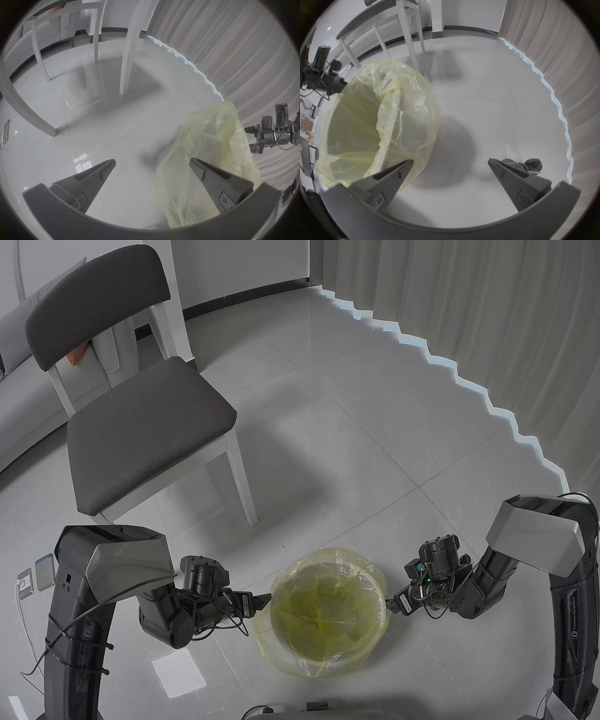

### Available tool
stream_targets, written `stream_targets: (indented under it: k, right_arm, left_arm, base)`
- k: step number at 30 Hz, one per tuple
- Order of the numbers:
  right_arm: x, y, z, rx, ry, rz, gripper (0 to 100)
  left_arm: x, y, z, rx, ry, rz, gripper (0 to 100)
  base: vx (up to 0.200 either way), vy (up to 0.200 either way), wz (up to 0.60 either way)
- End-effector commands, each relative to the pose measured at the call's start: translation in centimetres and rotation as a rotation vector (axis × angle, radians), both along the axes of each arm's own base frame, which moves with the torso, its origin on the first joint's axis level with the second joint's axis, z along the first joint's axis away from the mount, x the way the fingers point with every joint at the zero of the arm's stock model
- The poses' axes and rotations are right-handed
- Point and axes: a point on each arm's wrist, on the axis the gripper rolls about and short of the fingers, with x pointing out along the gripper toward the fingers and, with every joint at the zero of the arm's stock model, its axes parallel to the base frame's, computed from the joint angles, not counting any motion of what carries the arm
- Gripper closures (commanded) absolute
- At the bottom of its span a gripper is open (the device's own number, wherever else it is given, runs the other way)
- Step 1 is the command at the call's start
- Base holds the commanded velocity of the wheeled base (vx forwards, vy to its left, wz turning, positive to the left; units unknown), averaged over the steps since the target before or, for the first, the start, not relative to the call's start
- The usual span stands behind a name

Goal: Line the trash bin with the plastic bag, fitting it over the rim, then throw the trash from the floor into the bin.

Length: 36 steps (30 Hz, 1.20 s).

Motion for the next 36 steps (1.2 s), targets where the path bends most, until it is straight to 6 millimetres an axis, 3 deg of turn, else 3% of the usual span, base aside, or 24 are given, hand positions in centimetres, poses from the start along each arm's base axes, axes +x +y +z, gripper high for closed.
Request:
stream_targets:
  k: [1,3,9,12,18,22,27,36]
  right_arm:
    - [-0.1,-0.2,-1.0,-0.006,0.027,-0.003,0]
    - [-0.1,-0.3,-0.7,0.0,0.02,-0.009,0]
    - [-0.5,-2.3,3.0,0.025,-0.04,-0.05,0]
    - [-0.2,-3.9,3.9,0.028,-0.053,-0.088,0]
    - [0.5,-7.7,2.4,-0.006,-0.021,-0.17,0]
    - [1.0,-9.1,1.5,-0.018,-0.012,-0.202,0]
    - [3.0,-12.2,-0.1,-0.053,-0.004,-0.251,0]
    - [5.5,-14.5,-1.5,-0.069,0.032,-0.289,0]
  left_arm:
    - [0.2,0.2,0.8,-0.01,-0.021,0.006,0]
    - [0.3,0.4,1.4,-0.017,-0.033,0.011,0]
    - [-0.5,1.3,4.4,-0.047,-0.066,0.011,0]
    - [-1.0,1.5,4.7,-0.047,-0.062,0.008,0]
    - [-1.9,1.8,4.6,-0.05,-0.068,0.009,0]
    - [-2.3,1.9,4.4,-0.052,-0.079,0.009,0]
    - [-2.6,2.3,4.4,-0.05,-0.076,0.018,0]
    - [-2.9,2.8,4.1,-0.048,-0.074,0.028,0]
  base:
    - [0.0,0.0,0.0]
    - [0.0,0.0,0.0]
    - [0.0,0.0,0.0]
    - [0.0,0.0,0.0]
    - [0.0,0.0,0.0]
    - [0.0,0.0,0.0]
    - [0.0,0.0,0.0]
    - [0.0,0.0,0.0]
